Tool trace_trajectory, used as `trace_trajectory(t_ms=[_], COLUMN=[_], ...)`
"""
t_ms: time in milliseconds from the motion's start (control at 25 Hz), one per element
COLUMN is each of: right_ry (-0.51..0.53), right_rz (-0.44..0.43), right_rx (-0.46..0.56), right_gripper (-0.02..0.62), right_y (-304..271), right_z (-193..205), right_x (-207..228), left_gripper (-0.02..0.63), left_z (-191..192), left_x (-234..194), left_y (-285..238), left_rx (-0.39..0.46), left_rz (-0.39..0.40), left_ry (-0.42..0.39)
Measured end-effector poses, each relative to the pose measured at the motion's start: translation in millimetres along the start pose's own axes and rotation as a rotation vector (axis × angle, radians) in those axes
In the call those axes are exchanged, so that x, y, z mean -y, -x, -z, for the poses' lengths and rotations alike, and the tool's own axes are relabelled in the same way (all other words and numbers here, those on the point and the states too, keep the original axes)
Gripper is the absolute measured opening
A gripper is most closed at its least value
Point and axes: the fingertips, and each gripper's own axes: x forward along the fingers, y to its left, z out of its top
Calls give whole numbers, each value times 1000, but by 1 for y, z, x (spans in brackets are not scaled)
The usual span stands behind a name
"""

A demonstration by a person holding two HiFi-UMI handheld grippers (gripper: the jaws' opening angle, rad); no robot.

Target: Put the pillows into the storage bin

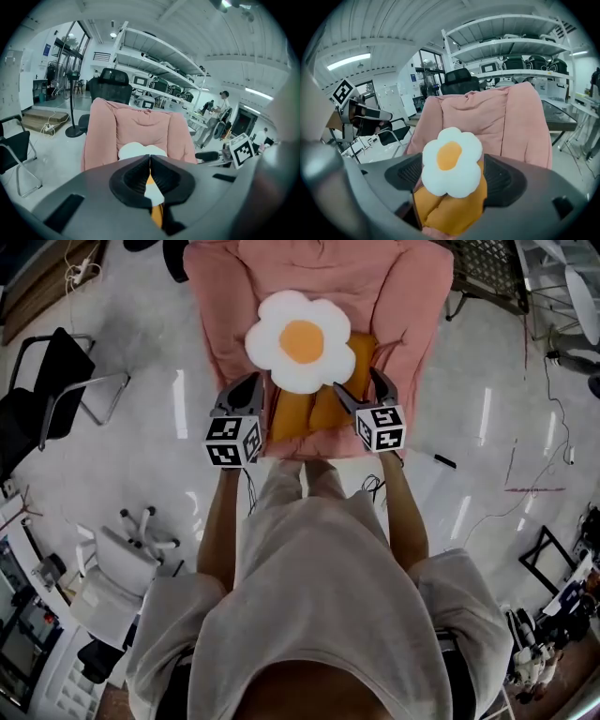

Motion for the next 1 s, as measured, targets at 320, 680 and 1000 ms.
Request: trace_trajectory(t_ms=[320,680,1000], right_ry=[-43,-82,-128], right_rz=[12,13,-13], right_rx=[-48,-127,-204], right_gripper=[397,407,391], right_y=[-59,-121,-166], right_z=[27,70,91], right_x=[15,39,42], left_gripper=[11,11,11], left_z=[21,40,42], left_x=[-28,-39,-43], left_y=[-50,-81,-93], left_rx=[-40,-72,-92], left_rz=[25,43,72], left_ry=[14,11,-4])
